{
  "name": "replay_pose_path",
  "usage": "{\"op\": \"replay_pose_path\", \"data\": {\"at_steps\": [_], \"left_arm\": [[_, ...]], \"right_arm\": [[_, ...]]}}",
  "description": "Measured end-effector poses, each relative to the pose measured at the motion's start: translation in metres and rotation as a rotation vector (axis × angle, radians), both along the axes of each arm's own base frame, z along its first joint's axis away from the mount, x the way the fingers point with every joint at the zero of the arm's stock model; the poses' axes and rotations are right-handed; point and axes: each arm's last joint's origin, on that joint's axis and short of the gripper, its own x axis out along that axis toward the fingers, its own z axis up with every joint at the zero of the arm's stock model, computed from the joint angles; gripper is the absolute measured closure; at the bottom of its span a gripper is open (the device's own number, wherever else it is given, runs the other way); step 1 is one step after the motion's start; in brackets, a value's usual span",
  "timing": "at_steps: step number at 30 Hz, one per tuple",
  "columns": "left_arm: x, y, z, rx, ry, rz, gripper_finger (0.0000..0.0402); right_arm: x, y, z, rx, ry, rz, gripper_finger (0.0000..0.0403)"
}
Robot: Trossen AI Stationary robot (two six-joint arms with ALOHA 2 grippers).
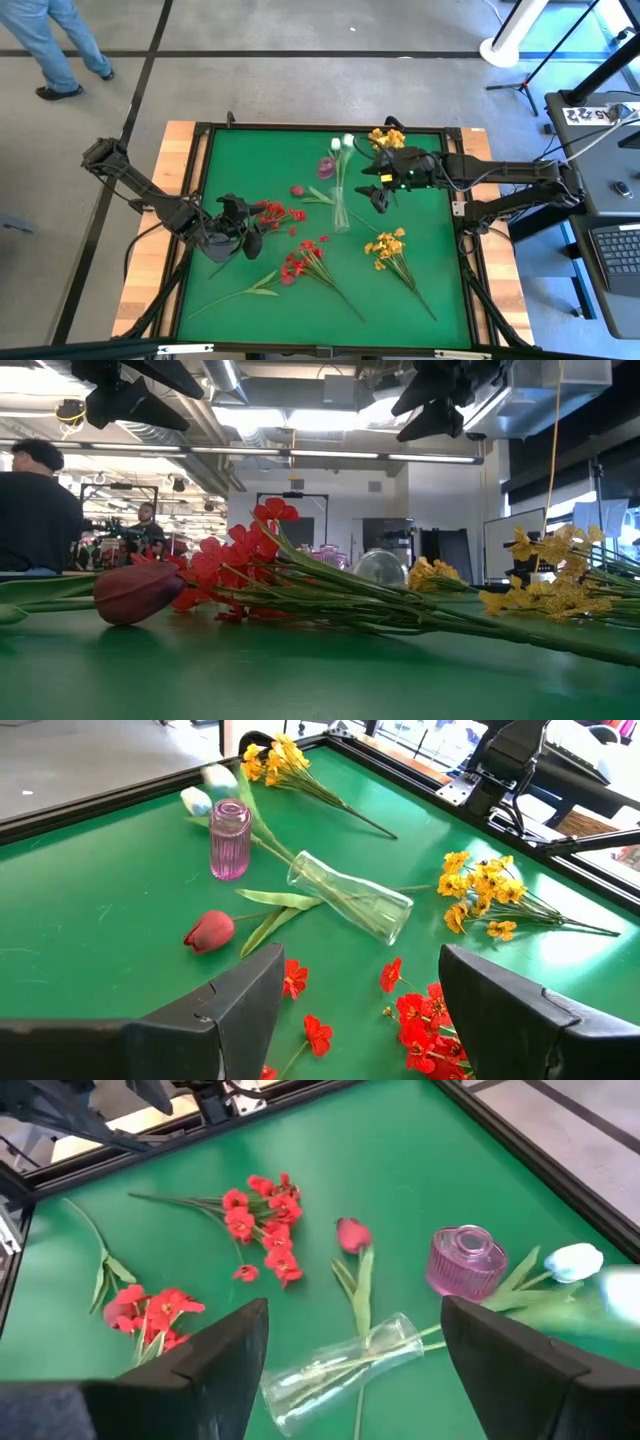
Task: Sort flowers into vase by color
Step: Adjust the transparent vase
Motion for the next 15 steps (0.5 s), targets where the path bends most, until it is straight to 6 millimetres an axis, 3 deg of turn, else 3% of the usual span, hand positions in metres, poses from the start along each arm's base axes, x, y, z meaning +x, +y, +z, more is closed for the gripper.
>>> {"op": "replay_pose_path", "data": {"at_steps": [7,15], "left_arm": [[0.000,0.000,0.000,0.000,0.000,0.000,0.0143],[0.000,0.000,0.000,-0.001,-0.001,0.000,0.0143]], "right_arm": [[0.001,0.000,-0.004,0.059,0.000,-0.047,0.0109],[0.018,-0.001,-0.065,0.216,0.181,-0.176,0.0109]]}}
